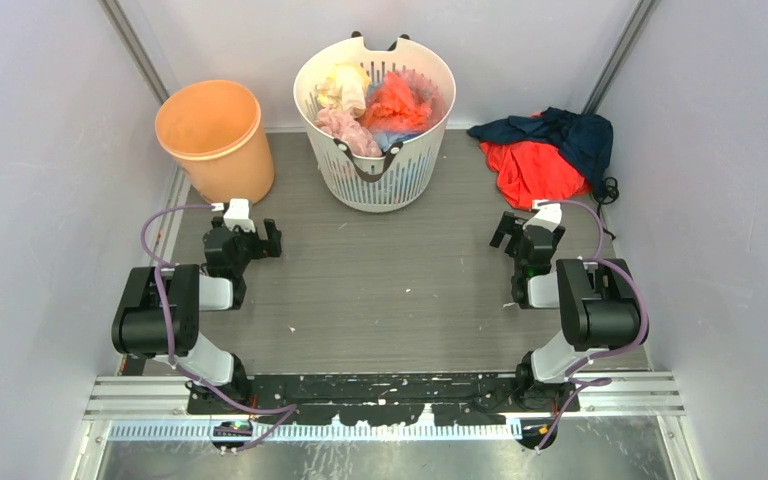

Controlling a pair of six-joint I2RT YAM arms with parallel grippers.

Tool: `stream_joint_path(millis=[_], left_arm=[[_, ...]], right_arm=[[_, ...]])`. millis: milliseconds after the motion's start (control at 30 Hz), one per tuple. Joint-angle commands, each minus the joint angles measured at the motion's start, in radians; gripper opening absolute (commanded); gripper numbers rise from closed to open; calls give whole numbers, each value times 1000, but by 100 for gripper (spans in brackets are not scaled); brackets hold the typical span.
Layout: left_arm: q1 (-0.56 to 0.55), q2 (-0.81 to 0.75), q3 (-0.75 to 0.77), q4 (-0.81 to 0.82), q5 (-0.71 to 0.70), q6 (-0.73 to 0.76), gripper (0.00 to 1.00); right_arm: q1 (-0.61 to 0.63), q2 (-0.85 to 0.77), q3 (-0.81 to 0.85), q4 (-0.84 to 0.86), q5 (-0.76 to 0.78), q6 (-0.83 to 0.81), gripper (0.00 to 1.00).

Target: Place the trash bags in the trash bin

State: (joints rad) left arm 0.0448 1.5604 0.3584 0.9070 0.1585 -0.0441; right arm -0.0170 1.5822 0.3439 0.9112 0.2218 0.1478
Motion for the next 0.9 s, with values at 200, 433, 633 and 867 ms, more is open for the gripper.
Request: stream_joint_path(millis=[200,433,633,867], left_arm=[[-3,-8,8,40,7,10,100],[-3,-145,-3,-54,3,6,100],[-3,-373,38,-291,27,-4,100],[-3,-568,88,-456,49,-66,100]], right_arm=[[2,-31,-1,64,-5,-16,100],[2,-287,-16,-110,-20,-18,100],[2,-462,-3,-226,-43,-27,100],[2,-637,43,-400,-97,-32,100]])
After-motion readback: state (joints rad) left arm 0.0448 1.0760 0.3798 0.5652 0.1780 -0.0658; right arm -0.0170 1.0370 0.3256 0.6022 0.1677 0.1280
